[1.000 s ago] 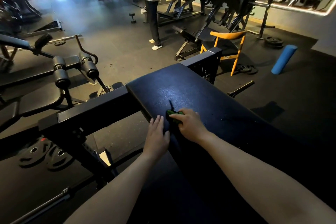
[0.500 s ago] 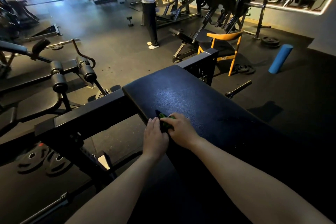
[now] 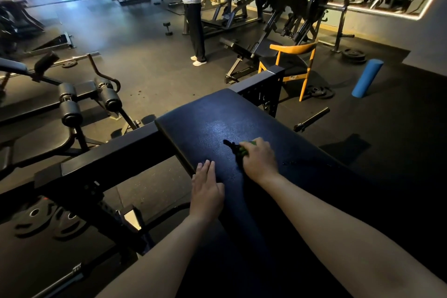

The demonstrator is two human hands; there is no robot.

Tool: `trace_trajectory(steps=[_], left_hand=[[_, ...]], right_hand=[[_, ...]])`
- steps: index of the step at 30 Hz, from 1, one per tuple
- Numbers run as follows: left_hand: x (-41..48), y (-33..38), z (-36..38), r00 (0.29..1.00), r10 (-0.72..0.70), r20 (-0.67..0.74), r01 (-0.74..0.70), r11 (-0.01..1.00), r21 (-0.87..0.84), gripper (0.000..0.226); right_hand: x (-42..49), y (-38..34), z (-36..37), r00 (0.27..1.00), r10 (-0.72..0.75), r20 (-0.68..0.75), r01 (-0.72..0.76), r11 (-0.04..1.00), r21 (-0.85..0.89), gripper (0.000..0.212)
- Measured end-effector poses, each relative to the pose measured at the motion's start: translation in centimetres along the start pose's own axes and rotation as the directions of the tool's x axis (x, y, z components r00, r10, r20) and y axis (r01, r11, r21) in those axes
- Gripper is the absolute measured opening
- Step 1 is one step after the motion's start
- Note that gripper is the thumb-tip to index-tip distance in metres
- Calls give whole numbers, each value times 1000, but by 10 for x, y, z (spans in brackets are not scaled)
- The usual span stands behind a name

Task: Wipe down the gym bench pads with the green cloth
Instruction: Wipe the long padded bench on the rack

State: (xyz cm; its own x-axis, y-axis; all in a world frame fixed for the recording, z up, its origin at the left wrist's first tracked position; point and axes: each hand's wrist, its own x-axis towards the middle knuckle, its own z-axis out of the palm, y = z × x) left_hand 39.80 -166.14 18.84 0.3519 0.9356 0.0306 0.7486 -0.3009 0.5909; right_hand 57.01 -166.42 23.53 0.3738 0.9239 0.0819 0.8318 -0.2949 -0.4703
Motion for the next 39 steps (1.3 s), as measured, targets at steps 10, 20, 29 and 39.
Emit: trace_trajectory(steps=[10, 20, 29, 39], left_hand=[[23, 35, -6, 999, -2, -51, 6, 997, 81, 62], [23, 40, 9, 1000, 2, -9, -1, 982, 191, 67], [27, 50, 2, 997, -75, -28, 78, 987, 137, 71], [33, 85, 25, 985, 80, 156, -122, 952, 282, 75]], right_hand=[[-2, 6, 7, 966, -243, 88, 252, 962, -107, 44], [42, 79, -28, 983, 169, -67, -177, 974, -144, 50], [8, 27, -9, 962, -236, 140, 240, 971, -9, 49], [34, 91, -28, 1000, -15, -21, 11, 982, -188, 44]])
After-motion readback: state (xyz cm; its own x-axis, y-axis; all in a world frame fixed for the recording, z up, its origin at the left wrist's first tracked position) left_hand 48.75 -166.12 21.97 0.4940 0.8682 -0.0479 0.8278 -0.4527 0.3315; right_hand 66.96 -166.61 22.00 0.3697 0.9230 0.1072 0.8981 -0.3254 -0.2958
